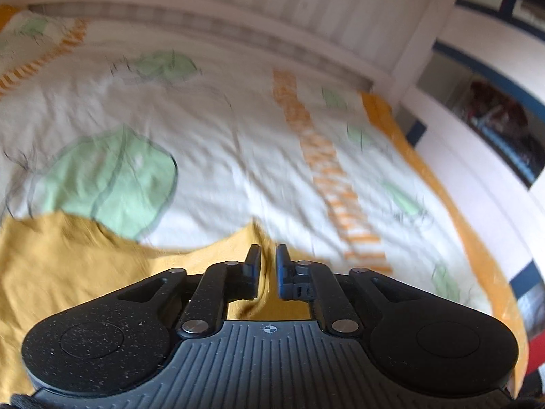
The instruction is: Fold small clothes
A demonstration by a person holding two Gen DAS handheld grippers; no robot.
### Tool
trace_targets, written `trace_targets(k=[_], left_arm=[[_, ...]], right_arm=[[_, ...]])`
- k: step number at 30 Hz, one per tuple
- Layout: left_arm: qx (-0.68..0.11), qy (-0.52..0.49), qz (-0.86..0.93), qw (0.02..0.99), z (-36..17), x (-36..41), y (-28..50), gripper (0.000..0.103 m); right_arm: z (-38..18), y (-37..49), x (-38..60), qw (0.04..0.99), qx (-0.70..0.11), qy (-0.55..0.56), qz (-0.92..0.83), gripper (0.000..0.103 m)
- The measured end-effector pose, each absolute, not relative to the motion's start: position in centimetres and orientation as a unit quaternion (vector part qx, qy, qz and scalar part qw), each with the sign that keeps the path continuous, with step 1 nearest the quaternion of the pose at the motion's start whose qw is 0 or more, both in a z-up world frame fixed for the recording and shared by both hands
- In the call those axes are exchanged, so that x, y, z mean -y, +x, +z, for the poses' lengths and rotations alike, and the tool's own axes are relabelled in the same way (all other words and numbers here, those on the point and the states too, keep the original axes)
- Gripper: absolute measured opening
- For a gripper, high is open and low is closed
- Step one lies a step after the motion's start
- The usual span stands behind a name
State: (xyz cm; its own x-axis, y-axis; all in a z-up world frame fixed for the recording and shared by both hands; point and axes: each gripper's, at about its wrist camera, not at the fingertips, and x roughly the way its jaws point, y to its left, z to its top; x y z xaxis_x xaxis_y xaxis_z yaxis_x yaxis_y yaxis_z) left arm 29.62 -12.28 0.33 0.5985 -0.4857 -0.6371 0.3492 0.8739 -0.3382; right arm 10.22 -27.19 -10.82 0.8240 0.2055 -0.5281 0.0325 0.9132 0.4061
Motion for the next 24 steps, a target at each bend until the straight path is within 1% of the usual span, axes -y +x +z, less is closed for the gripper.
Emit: trace_targets(k=[1,2,4,7,13,19,24], left_arm=[[-0.386,-0.083,-0.236,0.888,-0.1,12.6,29.3,0.027],[-0.386,-0.077,-0.237,0.889,-0.4,12.7,28.9,0.033],[-0.374,-0.065,-0.243,0.893,-0.4,13.0,27.6,0.033],[-0.354,-0.047,-0.24,0.903,-0.3,11.9,25.9,0.04],[-0.335,-0.029,-0.18,0.924,-1.7,5.8,24.1,0.042],[-0.351,-0.015,-0.065,0.934,-5.3,-2.5,23.9,0.042],[-0.369,-0.028,-0.013,0.929,-8.2,-6.8,24.6,0.042]], right_arm=[[-11.0,10.2,27.4,0.933,-0.294,0.205,0.045,0.098],[-11.1,10.1,27.5,0.932,-0.294,0.206,0.044,0.098],[-11.1,10.2,27.6,0.932,-0.295,0.207,0.042,0.098],[-11.1,10.4,27.4,0.932,-0.296,0.205,0.043,0.098],[-10.5,11.6,27.2,0.933,-0.292,0.206,0.042,0.098],[-9.8,13.1,27.0,0.936,-0.289,0.198,0.044,0.098],[-9.7,14.1,26.7,0.936,-0.293,0.192,0.041,0.098]])
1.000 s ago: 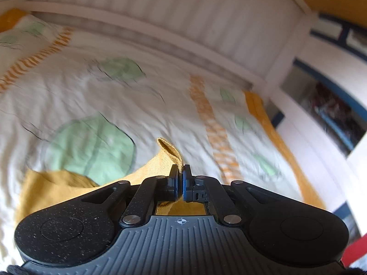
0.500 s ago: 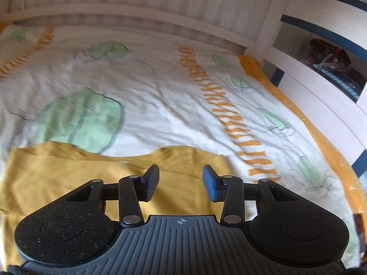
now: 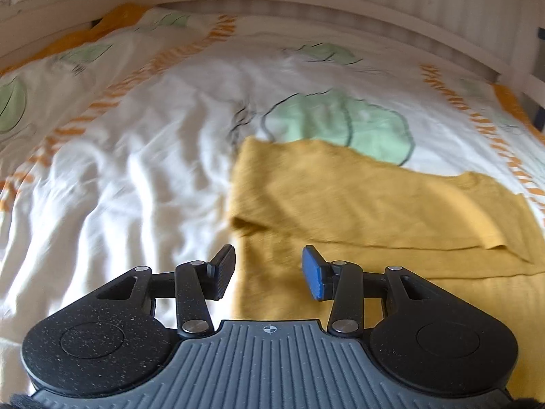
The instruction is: Fold small clothes
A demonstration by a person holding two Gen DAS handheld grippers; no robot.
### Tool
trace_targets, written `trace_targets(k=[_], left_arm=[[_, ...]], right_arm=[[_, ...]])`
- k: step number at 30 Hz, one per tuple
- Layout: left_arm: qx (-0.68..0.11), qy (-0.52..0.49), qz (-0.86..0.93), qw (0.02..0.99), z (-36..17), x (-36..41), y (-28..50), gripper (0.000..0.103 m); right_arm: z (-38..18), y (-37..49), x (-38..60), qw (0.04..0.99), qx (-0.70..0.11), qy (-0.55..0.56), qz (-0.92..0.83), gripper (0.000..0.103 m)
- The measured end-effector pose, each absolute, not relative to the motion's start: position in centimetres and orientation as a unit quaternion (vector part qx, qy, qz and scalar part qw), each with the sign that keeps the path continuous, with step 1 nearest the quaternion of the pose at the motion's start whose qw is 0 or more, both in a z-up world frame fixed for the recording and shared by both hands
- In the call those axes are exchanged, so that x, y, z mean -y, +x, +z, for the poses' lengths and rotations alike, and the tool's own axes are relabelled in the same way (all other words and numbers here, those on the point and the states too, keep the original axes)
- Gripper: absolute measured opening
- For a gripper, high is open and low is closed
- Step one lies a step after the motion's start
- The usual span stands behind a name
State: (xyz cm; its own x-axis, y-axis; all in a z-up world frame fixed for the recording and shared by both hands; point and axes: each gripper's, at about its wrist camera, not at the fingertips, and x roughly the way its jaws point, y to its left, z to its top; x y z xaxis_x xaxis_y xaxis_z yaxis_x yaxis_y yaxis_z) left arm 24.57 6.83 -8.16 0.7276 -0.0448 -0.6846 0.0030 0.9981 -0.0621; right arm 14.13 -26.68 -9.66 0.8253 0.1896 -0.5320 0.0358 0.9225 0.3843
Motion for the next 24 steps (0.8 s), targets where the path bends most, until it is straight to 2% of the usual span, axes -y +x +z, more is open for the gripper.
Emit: trace_targets(k=[13,20,22,24], left_arm=[[-0.337,-0.056,-0.024,0.939,-10.3,-8.2,25.1,0.042],[-0.336,-0.035,-0.026,0.941,-12.3,-7.8,25.7,0.054],[-0.333,-0.032,-0.026,0.942,-12.4,-7.6,25.6,0.055],[-0.331,-0.04,-0.028,0.942,-12.6,-7.9,25.6,0.055]], right_arm=[[-9.2,17.0,26.7,0.94,-0.291,0.177,0.037,0.098],[-9.8,19.6,27.3,0.937,-0.288,0.195,0.036,0.098],[-10.2,20.6,27.8,0.933,-0.291,0.206,0.037,0.094],[-10.8,21.6,28.2,0.928,-0.298,0.221,0.042,0.082]])
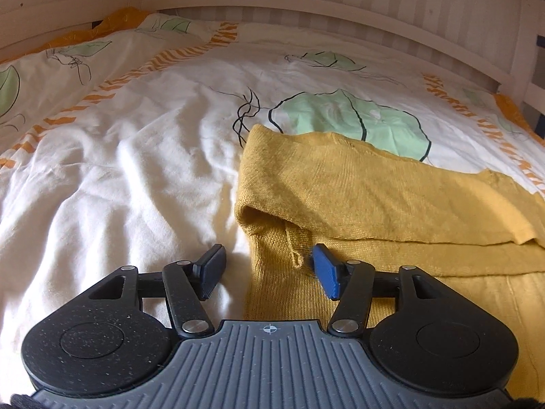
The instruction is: Fold small clothes
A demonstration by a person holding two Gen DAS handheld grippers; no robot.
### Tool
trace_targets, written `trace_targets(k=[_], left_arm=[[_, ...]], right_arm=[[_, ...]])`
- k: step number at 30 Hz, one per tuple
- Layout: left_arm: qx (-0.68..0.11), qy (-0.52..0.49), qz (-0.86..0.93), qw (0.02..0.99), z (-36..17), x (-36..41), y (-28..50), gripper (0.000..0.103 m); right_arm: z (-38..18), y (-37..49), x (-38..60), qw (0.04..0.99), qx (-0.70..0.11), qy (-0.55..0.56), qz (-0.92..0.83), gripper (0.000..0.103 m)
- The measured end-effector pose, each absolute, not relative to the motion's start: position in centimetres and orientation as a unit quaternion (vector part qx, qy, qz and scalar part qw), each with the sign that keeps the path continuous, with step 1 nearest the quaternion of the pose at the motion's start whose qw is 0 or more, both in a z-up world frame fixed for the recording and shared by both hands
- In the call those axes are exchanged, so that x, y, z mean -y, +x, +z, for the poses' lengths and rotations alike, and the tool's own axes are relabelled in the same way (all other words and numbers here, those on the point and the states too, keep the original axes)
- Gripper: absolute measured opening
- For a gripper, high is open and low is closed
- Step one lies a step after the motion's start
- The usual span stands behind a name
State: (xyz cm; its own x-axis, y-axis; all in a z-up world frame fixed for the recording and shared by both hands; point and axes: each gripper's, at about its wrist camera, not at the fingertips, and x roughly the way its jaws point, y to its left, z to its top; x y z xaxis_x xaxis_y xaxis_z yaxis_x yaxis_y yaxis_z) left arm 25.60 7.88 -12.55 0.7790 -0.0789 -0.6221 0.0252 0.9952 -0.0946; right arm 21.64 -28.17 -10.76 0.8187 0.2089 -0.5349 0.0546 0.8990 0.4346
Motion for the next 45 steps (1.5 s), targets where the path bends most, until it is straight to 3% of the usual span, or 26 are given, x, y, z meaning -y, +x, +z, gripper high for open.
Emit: trace_targets(k=[3,8,10,11,12,14,18,22,28,30,34,39,41,45], left_arm=[[-0.33,-0.049,-0.03,0.942,-12.6,-8.1,25.6,0.056],[-0.33,-0.05,-0.03,0.942,-12.7,-8.1,25.7,0.056],[-0.33,-0.05,-0.03,0.942,-12.7,-8.1,25.7,0.056],[-0.33,-0.05,-0.03,0.942,-12.7,-8.1,25.7,0.056],[-0.33,-0.05,-0.03,0.942,-12.7,-8.1,25.7,0.056],[-0.33,-0.049,-0.03,0.942,-12.7,-8.1,25.7,0.056],[-0.33,-0.05,-0.03,0.942,-12.7,-8.1,25.7,0.056],[-0.33,-0.052,-0.031,0.942,-12.7,-8.2,25.7,0.056],[-0.33,-0.052,-0.03,0.942,-12.7,-8.1,25.7,0.056],[-0.329,-0.052,-0.031,0.942,-12.7,-8.1,25.7,0.056],[-0.329,-0.052,-0.03,0.942,-12.7,-8.1,25.7,0.056],[-0.33,-0.05,-0.03,0.942,-12.7,-8.0,25.7,0.057],[-0.332,-0.045,-0.029,0.942,-12.5,-7.8,25.8,0.058],[-0.345,-0.038,-0.033,0.937,-12.1,-7.7,26.0,0.06]], right_arm=[[-11.8,23.0,28.5,0.918,-0.315,0.239,0.038,0.074],[-12.5,23.9,28.2,0.915,-0.322,0.241,0.024,0.073],[-12.4,24.2,27.9,0.916,-0.327,0.232,0.019,0.059],[-12.3,24.4,27.8,0.916,-0.333,0.225,0.015,0.038],[-12.1,24.5,27.7,0.915,-0.338,0.22,0.011,0.027],[-11.4,24.7,27.7,0.914,-0.339,0.219,0.027,0.017],[-7.7,23.2,27.1,0.936,-0.291,0.185,0.063,0.016],[-5.8,22.5,28.9,0.944,-0.266,0.194,0.033,0.016],[-9.6,24.4,30.4,0.931,-0.329,0.16,-0.014,0.017],[-11.1,24.5,30.5,0.925,-0.347,0.156,-0.015,0.027],[-12.4,23.5,30.2,0.928,-0.343,0.143,-0.025,0.029],[-11.8,22.1,29.5,0.934,-0.337,0.109,-0.039,0.068],[-11.4,21.2,29.6,0.934,-0.336,0.118,-0.037,0.068],[-10.8,18.8,29.4,0.933,-0.336,0.128,-0.033,0.079]])
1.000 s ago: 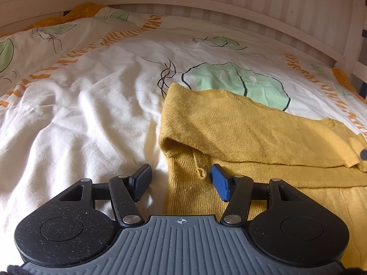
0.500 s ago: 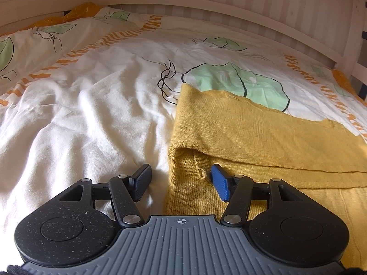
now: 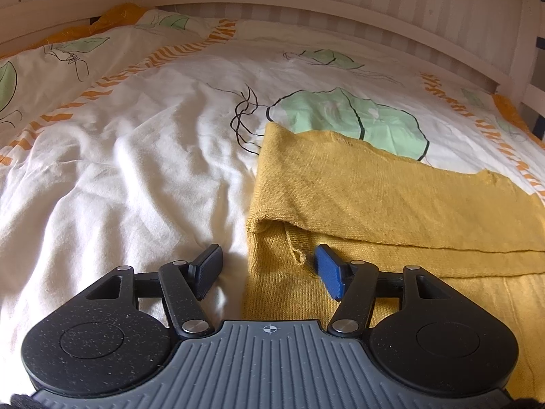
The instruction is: Fold small clothes
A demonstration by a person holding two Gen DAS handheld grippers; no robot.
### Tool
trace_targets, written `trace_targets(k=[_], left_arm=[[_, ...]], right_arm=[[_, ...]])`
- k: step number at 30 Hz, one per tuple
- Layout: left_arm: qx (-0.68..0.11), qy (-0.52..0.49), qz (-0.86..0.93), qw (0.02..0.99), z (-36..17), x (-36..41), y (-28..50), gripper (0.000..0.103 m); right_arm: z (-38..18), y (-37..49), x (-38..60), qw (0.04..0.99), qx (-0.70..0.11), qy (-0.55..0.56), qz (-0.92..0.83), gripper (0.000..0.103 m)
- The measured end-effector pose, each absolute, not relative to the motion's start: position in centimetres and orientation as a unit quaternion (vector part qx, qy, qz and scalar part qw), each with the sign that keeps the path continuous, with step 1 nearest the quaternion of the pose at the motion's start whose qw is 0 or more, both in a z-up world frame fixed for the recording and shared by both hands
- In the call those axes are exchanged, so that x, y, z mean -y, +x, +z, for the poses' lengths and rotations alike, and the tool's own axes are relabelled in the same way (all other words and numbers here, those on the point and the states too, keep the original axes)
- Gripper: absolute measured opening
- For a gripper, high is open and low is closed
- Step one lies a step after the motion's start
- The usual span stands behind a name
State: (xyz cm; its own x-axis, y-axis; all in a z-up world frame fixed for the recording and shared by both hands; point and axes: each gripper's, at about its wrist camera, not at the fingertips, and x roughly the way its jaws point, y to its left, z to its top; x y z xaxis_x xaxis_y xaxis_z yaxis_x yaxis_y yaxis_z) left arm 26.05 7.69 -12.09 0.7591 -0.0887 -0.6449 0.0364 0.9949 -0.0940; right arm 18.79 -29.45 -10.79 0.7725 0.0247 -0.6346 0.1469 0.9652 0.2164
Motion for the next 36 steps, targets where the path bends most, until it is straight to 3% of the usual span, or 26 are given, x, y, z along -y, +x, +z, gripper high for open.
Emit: trace_targets(k=[5,22,31,36], left_arm=[[-0.394,-0.018,-0.059,0.917,-11.1,-7.7,25.3,0.069],[-0.456,-0.019,-0.121,0.881,-9.4,-10.7,10.6,0.069],[-0.472,-0.041,-0.122,0.872,-9.4,-11.8,6.2,0.07],[-0.469,-0.045,-0.116,0.874,-9.7,-11.9,4.9,0.071]], right_arm=[[-10.3,15.0,29.0,0.93,-0.343,0.134,-0.018,0.087],[-10.2,1.6,28.1,0.902,-0.379,0.208,0.012,0.091],[-11.4,-3.7,28.8,0.868,-0.409,0.28,0.013,0.094],[-11.3,-4.4,27.7,0.87,-0.419,0.258,0.027,0.095]])
